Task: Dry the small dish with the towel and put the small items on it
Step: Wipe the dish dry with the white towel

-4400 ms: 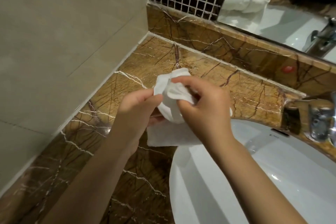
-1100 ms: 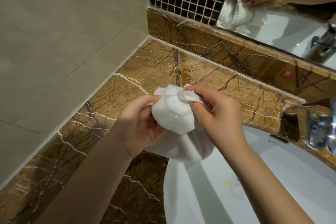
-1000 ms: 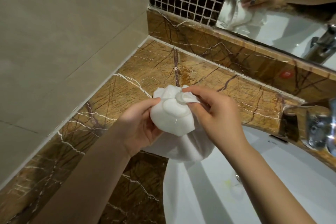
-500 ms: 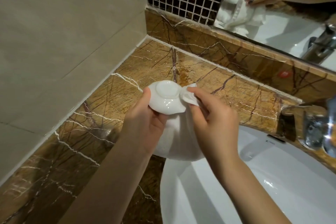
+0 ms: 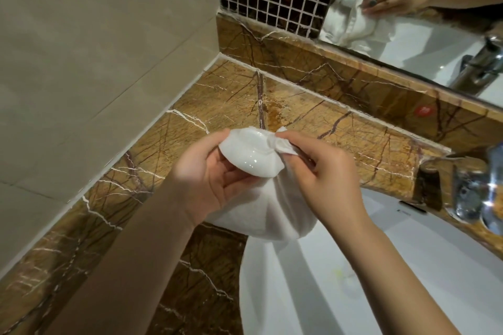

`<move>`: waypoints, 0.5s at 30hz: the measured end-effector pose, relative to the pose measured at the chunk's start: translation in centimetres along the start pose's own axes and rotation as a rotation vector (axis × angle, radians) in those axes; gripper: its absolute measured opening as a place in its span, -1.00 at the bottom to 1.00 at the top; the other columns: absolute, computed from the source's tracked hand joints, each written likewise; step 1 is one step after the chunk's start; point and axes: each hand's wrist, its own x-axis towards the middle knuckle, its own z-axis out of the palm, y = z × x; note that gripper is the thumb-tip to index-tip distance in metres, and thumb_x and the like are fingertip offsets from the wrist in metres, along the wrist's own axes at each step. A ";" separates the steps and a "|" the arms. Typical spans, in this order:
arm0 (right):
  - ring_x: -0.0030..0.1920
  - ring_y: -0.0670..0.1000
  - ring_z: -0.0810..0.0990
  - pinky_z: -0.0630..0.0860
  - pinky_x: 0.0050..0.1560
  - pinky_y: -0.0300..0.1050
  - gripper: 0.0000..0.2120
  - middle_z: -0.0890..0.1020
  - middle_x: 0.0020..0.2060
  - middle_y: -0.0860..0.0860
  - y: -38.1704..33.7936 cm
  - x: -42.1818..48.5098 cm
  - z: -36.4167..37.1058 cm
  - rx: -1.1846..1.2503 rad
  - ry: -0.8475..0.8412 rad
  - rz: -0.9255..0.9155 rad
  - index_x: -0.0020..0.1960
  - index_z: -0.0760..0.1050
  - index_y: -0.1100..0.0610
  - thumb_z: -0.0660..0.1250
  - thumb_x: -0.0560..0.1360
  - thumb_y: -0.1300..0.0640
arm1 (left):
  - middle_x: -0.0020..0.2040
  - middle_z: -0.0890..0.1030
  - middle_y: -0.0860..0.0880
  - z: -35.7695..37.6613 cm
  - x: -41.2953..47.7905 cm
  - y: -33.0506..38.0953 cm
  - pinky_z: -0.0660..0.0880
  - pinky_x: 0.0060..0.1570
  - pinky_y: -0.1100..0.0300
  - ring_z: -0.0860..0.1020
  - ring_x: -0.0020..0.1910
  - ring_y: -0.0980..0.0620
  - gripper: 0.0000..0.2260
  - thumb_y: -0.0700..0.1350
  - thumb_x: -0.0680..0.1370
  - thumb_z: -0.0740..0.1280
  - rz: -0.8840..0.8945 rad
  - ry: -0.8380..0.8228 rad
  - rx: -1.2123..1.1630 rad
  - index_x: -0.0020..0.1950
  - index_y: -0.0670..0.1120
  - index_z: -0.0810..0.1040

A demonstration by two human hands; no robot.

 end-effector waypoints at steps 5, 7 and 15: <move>-0.11 0.00 0.66 0.47 -0.17 -0.13 -0.73 0.71 -0.04 -0.08 -0.2 0.1 0.0 -0.008 0.001 0.045 0.10 0.63 -0.02 0.34 0.47 0.23 | -0.03 0.70 -0.18 0.1 -0.2 -1.0 0.61 -0.33 0.17 0.69 -0.12 -0.07 -0.68 -0.09 0.55 0.22 0.081 -0.037 -0.079 0.23 -0.24 0.50; -0.17 0.02 0.63 0.38 -0.25 -0.16 -0.73 0.72 -0.11 -0.05 -0.6 -0.4 0.3 -0.036 0.061 0.075 0.08 0.63 -0.02 0.33 0.46 0.23 | -0.06 0.70 -0.19 0.6 -0.2 -1.7 0.61 -0.32 0.19 0.69 -0.12 -0.06 -0.70 -0.10 0.54 0.24 0.170 -0.034 -0.091 0.19 -0.24 0.51; -0.20 0.10 0.60 0.44 -0.28 -0.05 -0.74 0.70 -0.20 0.02 -2.4 -1.4 1.4 -0.054 0.165 0.219 0.10 0.59 -0.02 0.26 0.49 0.19 | 0.00 0.69 -0.21 3.2 0.3 -4.4 0.61 -0.04 0.10 0.66 0.02 -0.09 -0.74 -0.08 0.59 0.22 0.447 0.178 0.062 0.14 -0.20 0.57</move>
